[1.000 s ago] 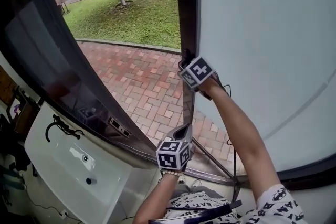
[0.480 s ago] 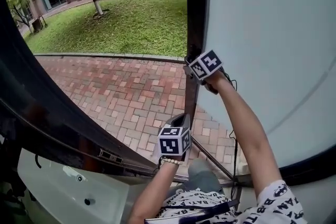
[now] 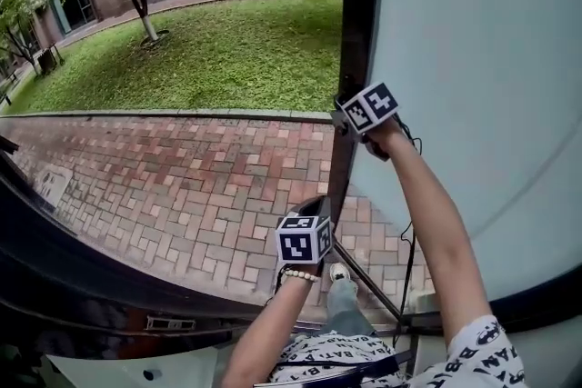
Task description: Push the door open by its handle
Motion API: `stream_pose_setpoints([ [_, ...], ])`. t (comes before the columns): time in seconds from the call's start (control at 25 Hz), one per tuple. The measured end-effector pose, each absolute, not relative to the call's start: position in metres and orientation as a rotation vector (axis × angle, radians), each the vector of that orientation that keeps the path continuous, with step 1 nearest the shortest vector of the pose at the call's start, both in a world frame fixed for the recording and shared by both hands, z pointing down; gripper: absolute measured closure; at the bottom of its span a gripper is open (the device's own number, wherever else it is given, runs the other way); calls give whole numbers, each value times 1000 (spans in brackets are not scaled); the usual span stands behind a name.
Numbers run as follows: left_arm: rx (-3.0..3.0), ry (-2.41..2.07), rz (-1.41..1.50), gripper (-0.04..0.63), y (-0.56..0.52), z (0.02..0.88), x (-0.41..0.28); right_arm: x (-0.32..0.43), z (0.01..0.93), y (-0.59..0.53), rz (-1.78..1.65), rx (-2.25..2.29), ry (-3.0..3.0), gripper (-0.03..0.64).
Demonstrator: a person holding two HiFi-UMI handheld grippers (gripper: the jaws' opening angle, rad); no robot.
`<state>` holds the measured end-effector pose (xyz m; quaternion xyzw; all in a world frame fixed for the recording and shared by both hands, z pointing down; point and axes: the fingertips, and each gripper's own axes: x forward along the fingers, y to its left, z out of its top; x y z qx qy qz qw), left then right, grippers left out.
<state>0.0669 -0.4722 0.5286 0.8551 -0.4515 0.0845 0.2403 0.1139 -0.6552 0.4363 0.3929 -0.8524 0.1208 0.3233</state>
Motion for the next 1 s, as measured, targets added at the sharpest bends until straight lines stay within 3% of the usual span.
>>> stream_pose_setpoints([
  [1.0, 2431, -1048, 347, 609, -604, 561, 224, 402, 434, -784, 451, 1514, -1989, 555],
])
